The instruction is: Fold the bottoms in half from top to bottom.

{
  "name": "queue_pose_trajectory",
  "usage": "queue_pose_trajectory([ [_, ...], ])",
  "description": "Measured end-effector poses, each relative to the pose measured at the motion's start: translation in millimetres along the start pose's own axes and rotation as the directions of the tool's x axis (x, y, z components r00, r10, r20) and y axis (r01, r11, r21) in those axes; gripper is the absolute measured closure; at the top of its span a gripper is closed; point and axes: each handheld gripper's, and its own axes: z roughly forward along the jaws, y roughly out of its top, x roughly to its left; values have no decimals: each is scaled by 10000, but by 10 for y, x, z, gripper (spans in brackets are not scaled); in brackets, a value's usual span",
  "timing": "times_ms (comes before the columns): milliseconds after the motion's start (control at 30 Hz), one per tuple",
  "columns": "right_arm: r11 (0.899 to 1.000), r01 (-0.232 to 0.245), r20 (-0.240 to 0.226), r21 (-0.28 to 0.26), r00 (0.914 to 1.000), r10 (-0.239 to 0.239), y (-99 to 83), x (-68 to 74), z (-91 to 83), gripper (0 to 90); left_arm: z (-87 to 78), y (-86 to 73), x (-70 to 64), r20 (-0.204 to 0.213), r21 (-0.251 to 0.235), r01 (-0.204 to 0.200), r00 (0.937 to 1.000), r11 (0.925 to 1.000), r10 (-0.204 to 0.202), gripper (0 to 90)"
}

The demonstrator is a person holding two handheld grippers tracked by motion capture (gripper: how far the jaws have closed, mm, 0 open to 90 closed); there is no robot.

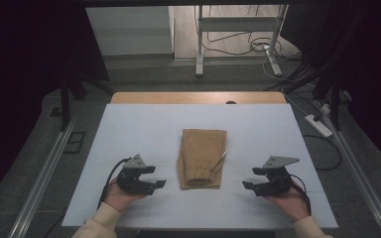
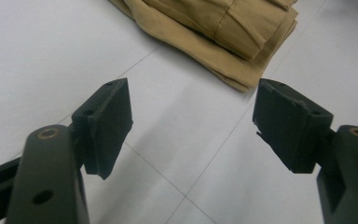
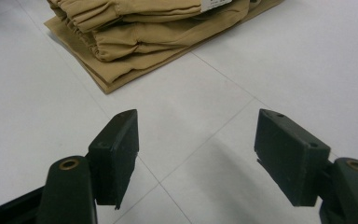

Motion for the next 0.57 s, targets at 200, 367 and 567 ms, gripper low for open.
queue_pose_trajectory([
  [200, 10000, 53, -34, 29, 10000, -53, 14, 14, 17, 308, -2, -12, 15, -21, -18, 71, 10000, 10000, -71, 278],
  [367, 10000, 91, -2, -3, 10000, -91, 11, 16, 16, 308, -5, -24, 27, -62, -21, 96, 9999, 10000, -97, 278],
  [567, 9999, 112, 34, -53, 9999, -112, 4, 16, 1, 308, -14, -28, 34, -58, -83, 131, 9999, 9999, -131, 277],
])
